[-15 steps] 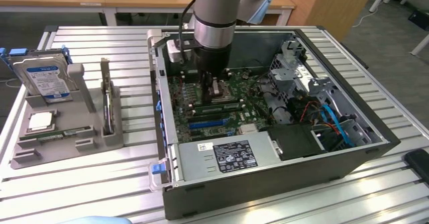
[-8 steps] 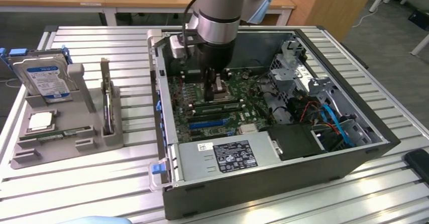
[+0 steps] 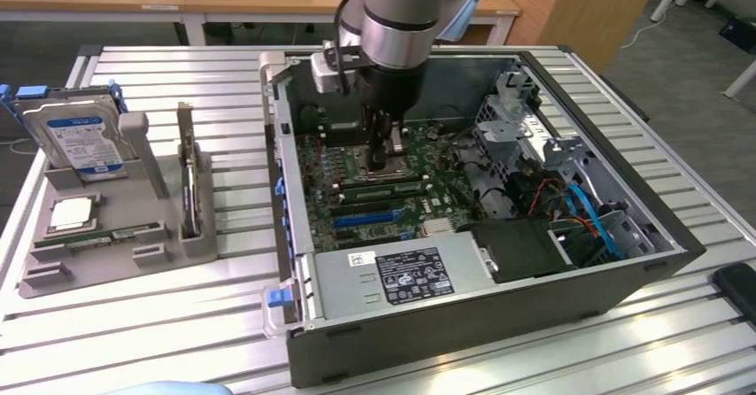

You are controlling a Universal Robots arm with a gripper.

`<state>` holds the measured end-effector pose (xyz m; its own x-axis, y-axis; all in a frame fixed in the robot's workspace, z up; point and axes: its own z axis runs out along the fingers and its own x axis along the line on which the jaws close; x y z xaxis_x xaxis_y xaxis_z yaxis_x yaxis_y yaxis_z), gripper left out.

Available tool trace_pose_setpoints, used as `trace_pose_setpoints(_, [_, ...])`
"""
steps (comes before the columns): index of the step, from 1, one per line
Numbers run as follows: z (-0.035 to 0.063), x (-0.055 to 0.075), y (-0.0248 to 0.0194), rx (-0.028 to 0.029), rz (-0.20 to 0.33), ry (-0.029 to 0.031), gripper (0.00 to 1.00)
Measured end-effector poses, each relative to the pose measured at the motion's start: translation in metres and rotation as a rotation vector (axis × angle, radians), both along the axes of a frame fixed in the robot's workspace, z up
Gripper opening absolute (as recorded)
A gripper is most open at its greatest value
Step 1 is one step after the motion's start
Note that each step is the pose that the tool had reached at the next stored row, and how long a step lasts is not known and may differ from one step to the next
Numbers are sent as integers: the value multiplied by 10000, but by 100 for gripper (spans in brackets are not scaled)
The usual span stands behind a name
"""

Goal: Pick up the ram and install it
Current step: 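Press down the ram until it locks into place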

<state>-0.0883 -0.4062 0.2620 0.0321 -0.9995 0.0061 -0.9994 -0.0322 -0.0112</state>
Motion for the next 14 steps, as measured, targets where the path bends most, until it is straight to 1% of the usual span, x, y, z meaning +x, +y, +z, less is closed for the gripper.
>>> trace_pose_setpoints(3, [54,50,0,99,-1,37,10])
trace_pose_setpoints(6, [110,103,0,194,0,97,10])
trace_pose_setpoints(9, [171,152,0,259,-1,202,10])
trace_pose_setpoints(12, [231,199,0,309,-2,330,10])
trace_pose_setpoints(14, [270,232,0,347,-3,427,10])
